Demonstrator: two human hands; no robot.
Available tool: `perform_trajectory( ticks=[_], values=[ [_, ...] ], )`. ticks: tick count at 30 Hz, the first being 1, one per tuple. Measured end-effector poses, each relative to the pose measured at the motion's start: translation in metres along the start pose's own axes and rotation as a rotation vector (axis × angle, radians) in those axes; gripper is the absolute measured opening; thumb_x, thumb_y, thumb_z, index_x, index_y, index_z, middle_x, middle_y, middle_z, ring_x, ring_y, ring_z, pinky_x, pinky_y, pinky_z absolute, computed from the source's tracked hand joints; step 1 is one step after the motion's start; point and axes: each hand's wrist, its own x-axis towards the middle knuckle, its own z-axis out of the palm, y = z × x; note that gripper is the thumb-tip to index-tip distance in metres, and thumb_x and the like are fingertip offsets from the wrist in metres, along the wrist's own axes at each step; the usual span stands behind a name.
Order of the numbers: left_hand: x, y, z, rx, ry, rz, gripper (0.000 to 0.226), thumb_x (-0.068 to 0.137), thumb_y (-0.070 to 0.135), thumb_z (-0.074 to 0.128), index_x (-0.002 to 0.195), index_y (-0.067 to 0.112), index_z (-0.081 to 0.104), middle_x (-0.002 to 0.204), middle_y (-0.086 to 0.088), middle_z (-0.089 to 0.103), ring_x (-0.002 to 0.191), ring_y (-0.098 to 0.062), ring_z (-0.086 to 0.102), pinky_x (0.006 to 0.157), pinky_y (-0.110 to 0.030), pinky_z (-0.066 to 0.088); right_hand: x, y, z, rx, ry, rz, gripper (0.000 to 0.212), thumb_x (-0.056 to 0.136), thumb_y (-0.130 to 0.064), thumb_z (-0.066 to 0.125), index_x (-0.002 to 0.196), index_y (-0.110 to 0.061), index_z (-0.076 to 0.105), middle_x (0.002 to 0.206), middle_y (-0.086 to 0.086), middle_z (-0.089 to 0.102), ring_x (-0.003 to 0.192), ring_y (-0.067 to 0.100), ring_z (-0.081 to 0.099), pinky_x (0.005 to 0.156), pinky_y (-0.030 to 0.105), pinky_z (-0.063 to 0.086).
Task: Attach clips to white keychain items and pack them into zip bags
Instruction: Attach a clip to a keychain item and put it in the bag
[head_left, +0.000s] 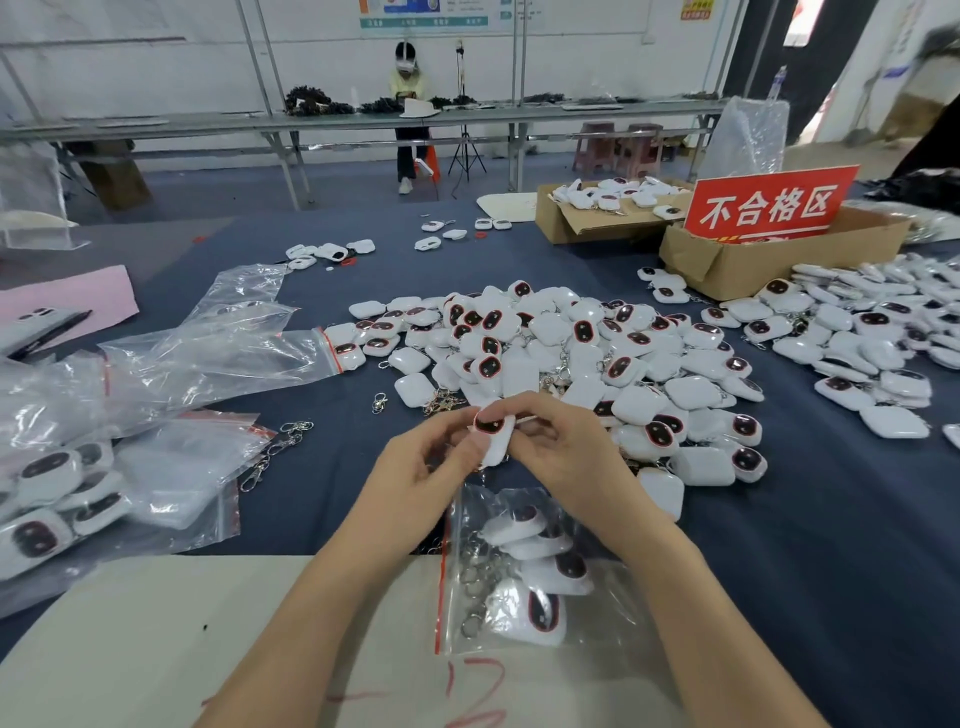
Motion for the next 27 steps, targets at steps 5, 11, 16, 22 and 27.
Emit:
perform_trajectory(
  ticks=[5, 11, 16, 22, 27],
  values=[
    [0.0027, -0.0018, -0.0025, 0.002, 0.043, 0.013, 0.021, 0.099, 0.033, 0.063, 0.120, 0.035, 0.069, 0.103, 0.011, 0.076, 0.097, -0.007, 0.070, 0.083, -0.016, 0.053, 0.0027, 0.0045, 0.0027, 0.158, -0.027, 0.136, 0.033, 0.099, -0.011, 0.060, 0.127, -0.027, 0.064, 0.097, -0.009, 0.078, 0.093, 0.008, 0.073, 0.087, 0.022, 0.056],
    [0.0046, -0.0056, -0.0009, -0.003, 0.038, -0.032, 0.013, 0.100, 0.029, 0.062, 0.110, 0.032, 0.069, 0.096, 0.008, 0.076, 0.089, -0.008, 0.072, 0.077, -0.017, 0.054, 0.0003, 0.0067, 0.0020, 0.272, -0.046, 0.207, 0.026, 0.095, -0.010, 0.066, 0.113, -0.028, 0.072, 0.100, -0.005, 0.078, 0.093, 0.011, 0.074, 0.082, 0.020, 0.057],
    [0.0043, -0.0053, -0.0016, -0.017, 0.012, -0.055, 0.013, 0.101, 0.024, 0.060, 0.107, 0.027, 0.071, 0.094, 0.004, 0.077, 0.085, -0.012, 0.072, 0.072, -0.014, 0.053, 0.0001, 0.0067, 0.0030, 0.351, -0.050, 0.244, 0.027, 0.094, -0.007, 0.067, 0.118, -0.017, 0.073, 0.097, 0.002, 0.079, 0.080, 0.009, 0.074, 0.072, 0.016, 0.055],
    [0.0060, -0.0060, -0.0046, -0.032, -0.021, -0.055, 0.012, 0.100, 0.023, 0.061, 0.100, 0.030, 0.072, 0.095, -0.008, 0.073, 0.085, -0.022, 0.068, 0.077, -0.025, 0.054, -0.0008, 0.0078, 0.0024, 0.390, -0.074, 0.238, 0.024, 0.094, -0.009, 0.068, 0.112, -0.023, 0.077, 0.097, 0.004, 0.079, 0.082, 0.011, 0.074, 0.074, 0.018, 0.056],
    [0.0091, -0.0063, -0.0071, -0.024, -0.049, -0.060, 0.015, 0.100, 0.023, 0.062, 0.094, 0.034, 0.071, 0.077, 0.006, 0.066, 0.076, -0.006, 0.061, 0.070, -0.016, 0.050, -0.0013, 0.0073, 0.0022, 0.392, -0.063, 0.255, 0.023, 0.093, -0.011, 0.069, 0.109, -0.025, 0.078, 0.095, 0.006, 0.079, 0.082, 0.013, 0.074, 0.074, 0.019, 0.056]
  ],
)
